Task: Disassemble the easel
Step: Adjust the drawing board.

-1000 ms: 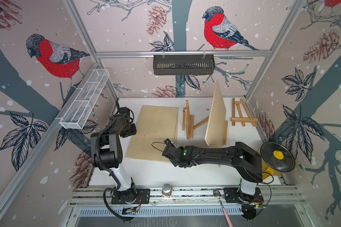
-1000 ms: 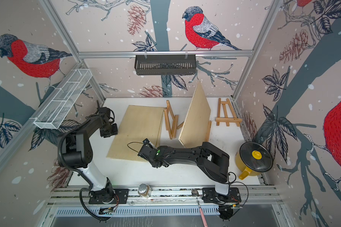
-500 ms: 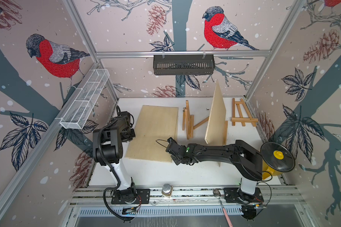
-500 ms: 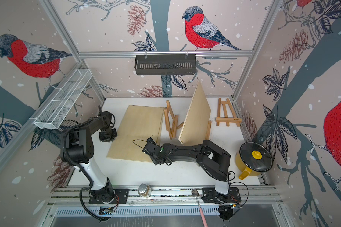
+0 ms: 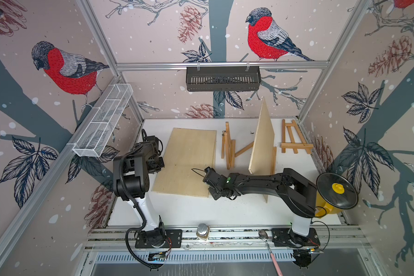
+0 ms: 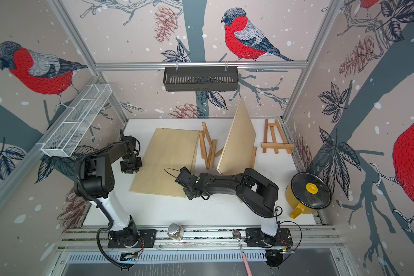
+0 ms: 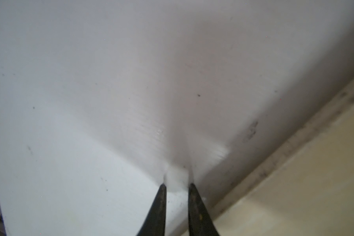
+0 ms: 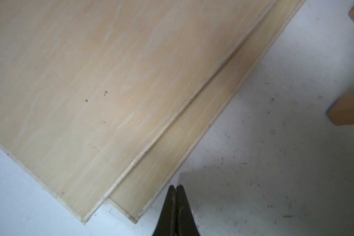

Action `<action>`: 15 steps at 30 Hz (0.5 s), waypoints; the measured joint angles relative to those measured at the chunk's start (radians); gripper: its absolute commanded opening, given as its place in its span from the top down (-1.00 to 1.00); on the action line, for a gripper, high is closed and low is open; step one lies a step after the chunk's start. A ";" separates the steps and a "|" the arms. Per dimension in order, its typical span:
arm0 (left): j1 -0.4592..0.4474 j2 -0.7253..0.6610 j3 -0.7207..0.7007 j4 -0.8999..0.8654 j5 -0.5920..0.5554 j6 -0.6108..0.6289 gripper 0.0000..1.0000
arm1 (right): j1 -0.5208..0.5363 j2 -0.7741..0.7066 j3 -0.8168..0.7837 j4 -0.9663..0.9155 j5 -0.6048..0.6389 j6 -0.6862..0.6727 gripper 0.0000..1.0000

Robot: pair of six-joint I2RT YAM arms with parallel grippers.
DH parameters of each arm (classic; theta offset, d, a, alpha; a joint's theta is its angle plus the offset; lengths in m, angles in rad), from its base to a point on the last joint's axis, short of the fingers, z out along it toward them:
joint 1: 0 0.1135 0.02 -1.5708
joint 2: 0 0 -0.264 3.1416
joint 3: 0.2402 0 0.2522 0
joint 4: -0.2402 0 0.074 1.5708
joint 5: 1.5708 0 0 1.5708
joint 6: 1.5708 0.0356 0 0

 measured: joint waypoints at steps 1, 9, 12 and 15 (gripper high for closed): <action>0.000 0.000 0.000 0.000 0.000 0.000 0.55 | -0.001 0.002 0.000 0.001 -0.003 0.000 0.89; 0.000 0.000 -0.009 0.000 0.014 0.006 0.55 | -0.012 0.012 0.002 0.009 -0.012 0.000 0.89; -0.003 0.000 -0.009 0.000 0.014 0.007 0.55 | -0.016 0.012 0.005 0.011 -0.014 0.000 0.89; -0.007 0.000 -0.013 0.001 0.010 0.007 0.54 | -0.019 0.013 0.011 0.013 -0.014 0.000 0.89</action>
